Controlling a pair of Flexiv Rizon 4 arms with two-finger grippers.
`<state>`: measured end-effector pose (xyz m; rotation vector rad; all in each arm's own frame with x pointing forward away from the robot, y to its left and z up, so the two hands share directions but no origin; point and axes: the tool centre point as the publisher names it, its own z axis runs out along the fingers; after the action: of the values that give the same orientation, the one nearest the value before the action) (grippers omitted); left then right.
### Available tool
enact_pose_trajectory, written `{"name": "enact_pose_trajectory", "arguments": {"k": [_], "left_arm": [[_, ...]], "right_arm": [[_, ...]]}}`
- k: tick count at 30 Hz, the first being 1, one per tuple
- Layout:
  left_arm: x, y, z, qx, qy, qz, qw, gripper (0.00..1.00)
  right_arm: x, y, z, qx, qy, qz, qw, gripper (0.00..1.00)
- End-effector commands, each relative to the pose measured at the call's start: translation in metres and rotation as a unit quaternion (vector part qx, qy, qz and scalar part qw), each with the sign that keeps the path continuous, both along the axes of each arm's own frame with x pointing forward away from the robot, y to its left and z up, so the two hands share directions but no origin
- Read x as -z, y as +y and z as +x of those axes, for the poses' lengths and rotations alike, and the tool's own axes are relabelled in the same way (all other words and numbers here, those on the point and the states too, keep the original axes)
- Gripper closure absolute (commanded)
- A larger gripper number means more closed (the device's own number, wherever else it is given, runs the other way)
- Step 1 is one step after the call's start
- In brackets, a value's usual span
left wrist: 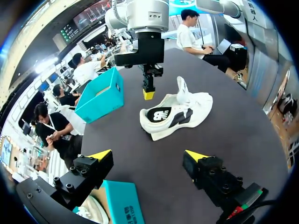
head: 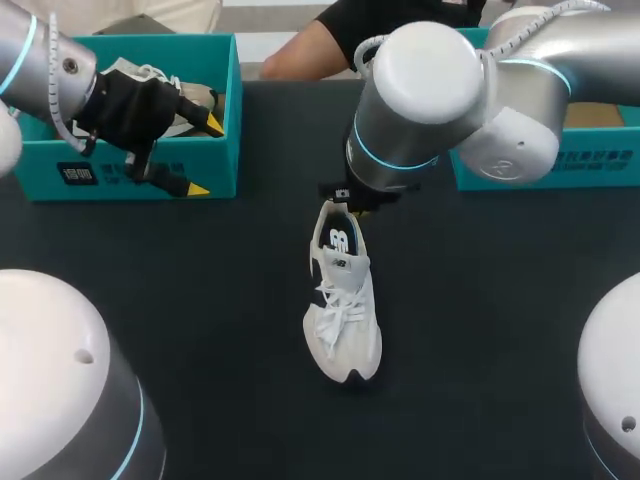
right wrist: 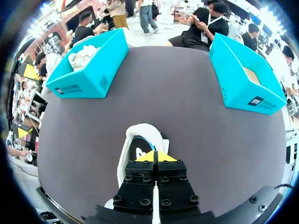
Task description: Take the shoe out of the shoebox, open the shoe tongue, remove and reinsert the insole, then place the shoe into the shoebox
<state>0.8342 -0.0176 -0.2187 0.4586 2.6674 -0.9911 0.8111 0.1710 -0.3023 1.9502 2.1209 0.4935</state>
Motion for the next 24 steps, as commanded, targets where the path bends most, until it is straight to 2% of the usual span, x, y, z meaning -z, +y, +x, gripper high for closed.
{"name": "enact_pose_trajectory", "arguments": {"k": [1, 9, 13, 17, 24], "left_arm": [[0.0, 0.001, -0.001, 0.0, -0.001, 0.001, 1.0, 0.0], [0.0, 0.001, -0.001, 0.0, -0.001, 0.001, 1.0, 0.0], [0.0, 0.001, -0.001, 0.0, -0.001, 0.001, 1.0, 0.0], [0.0, 0.001, -0.001, 0.0, -0.001, 0.001, 1.0, 0.0], [0.0, 0.001, -0.001, 0.0, -0.001, 0.001, 1.0, 0.0]], "right_arm": [[0.008, 0.014, -0.01, 0.035, -0.004, -0.061, 0.998, 1.0], [0.016, 0.024, -0.031, 0.038, 0.021, -0.098, 0.994, 1.0], [0.016, 0.024, -0.036, 0.04, 0.023, -0.101, 0.994, 1.0], [0.027, 0.027, -0.042, 0.028, 0.047, -0.101, 0.993, 1.0], [0.037, 0.025, -0.047, 0.034, 0.056, -0.101, 0.993, 1.0]]}}
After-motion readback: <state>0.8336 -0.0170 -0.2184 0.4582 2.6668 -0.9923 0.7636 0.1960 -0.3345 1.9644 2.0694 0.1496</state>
